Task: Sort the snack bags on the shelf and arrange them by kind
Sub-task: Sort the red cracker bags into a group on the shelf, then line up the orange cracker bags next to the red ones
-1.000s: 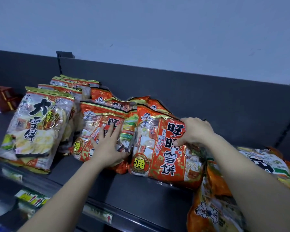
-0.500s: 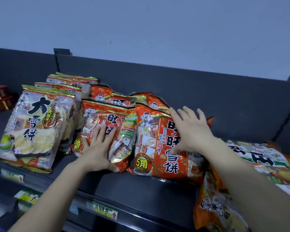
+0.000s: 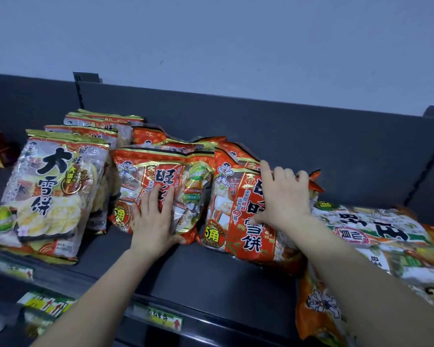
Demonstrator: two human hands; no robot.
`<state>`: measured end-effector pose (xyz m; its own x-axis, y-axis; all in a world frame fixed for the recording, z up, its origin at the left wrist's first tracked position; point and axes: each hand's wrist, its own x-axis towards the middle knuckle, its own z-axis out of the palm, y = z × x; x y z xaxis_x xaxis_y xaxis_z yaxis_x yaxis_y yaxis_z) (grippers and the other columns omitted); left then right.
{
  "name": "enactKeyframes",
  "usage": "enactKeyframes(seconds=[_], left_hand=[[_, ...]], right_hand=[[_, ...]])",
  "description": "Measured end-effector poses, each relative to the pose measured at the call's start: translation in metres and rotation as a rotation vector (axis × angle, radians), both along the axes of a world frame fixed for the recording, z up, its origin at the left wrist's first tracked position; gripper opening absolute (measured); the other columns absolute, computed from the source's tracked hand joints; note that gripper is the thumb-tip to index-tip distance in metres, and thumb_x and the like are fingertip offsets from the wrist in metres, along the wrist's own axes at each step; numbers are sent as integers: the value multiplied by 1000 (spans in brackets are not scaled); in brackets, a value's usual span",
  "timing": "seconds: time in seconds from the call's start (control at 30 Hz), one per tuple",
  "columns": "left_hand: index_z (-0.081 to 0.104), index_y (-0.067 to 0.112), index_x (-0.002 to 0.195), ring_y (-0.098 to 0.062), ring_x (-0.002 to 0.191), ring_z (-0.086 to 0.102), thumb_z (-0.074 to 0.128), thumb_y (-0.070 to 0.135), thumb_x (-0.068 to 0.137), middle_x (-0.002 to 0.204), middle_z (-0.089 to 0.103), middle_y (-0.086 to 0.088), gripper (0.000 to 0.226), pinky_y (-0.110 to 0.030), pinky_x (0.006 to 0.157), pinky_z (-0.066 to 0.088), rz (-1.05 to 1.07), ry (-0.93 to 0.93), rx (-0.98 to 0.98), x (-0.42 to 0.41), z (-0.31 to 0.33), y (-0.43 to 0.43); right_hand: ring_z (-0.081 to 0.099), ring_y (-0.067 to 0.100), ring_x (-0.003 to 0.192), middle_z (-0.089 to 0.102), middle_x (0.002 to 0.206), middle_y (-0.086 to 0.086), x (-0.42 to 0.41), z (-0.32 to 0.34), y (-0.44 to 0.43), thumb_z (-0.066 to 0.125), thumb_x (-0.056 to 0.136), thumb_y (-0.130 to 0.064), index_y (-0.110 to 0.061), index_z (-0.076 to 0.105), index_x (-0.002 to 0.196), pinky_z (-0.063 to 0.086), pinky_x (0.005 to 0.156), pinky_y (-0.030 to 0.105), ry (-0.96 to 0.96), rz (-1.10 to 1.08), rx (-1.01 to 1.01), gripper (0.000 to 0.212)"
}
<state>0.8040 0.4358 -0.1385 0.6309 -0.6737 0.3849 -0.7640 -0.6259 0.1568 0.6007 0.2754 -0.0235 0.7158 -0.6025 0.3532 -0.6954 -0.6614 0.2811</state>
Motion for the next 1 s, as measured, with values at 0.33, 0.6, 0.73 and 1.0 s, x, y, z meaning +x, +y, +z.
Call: enactKeyframes(seconds=[0.33,0.6,0.73,1.0], left_hand=[[-29,32,146,-29,140,-35,77,71,55,153,-37,-9,145,-70,110,4,49,130,94,-4,10,-4],[5,30,154,-25,148,-13,72,49,78,162,-9,-7,104,-56,117,-2,-74,346,-225,-46,67,-17],[26,22,150,-24,149,-1,68,34,83,161,9,-6,80,-51,118,7,-191,120,-393,-91,95,-37],[57,16,129,-32,141,25,67,34,83,149,39,-12,51,-50,114,26,-531,-134,-248,-215,104,-104]], right_hand=[[27,28,138,29,144,10,-4,-14,-11,67,46,-87,-21,-21,150,-1,116,59,65,57,0,152],[-7,26,150,-5,162,9,-45,-4,-11,65,60,-81,-24,-17,152,-8,119,51,-71,139,80,136],[1,25,149,5,162,7,-88,5,-27,61,71,-77,-22,-10,154,-1,120,49,-137,81,108,122],[32,30,137,38,148,8,-196,9,-74,50,75,-81,-23,30,148,27,112,49,-30,-238,365,95]])
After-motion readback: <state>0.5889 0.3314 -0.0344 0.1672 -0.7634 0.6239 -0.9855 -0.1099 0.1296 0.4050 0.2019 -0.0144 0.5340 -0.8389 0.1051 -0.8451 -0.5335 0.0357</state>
